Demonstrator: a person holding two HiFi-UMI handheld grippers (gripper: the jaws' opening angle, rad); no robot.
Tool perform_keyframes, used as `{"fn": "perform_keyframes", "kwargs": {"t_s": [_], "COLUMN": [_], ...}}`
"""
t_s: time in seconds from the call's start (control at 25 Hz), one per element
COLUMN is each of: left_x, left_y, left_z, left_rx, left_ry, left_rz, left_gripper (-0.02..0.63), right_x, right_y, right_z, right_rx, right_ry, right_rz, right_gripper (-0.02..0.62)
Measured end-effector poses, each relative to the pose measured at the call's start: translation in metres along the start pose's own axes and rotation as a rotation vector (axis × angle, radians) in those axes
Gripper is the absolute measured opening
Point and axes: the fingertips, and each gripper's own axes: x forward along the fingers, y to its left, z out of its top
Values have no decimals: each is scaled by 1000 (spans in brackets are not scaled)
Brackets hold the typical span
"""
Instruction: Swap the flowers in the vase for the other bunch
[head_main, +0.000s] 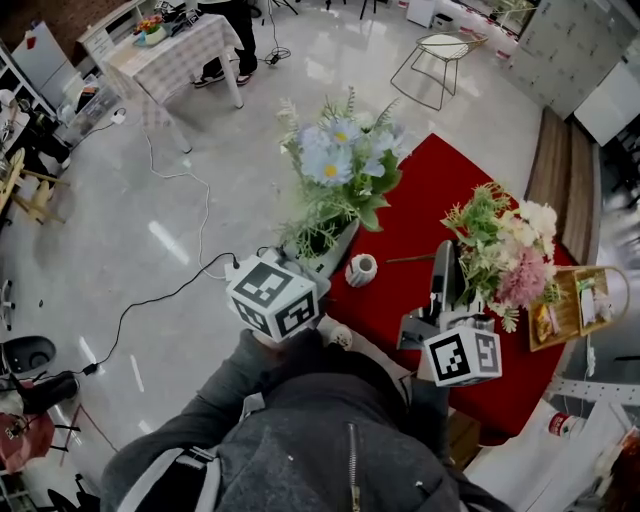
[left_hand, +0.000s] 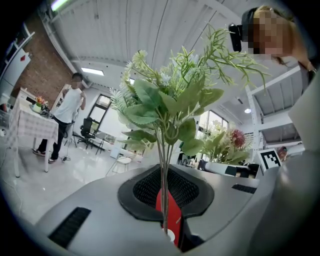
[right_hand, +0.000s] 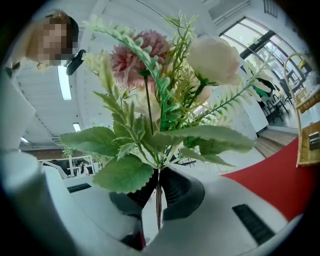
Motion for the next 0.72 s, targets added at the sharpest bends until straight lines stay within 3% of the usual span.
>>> {"fn": "perform_keyframes", "kwargs": {"t_s": [0.16,0.4,0.72], "left_x": [0,-8,-23], "left_y": [0,6,17], "left_z": [-4,-10,-18], "left_rx": [-4,2,15], "left_ry": [7,21,26], "left_rz": [7,24,52], "left_gripper": [32,34,35], "right_x": [-7,-13,-18], "right_y": [-23,-54,-64], "right_z": [-2,-34,-73], "right_rx": [-40,-113,-185], "right_ry": [7,76,137], "right_rz": [-60,-154,-164], "right_gripper": [28,28,28]}}
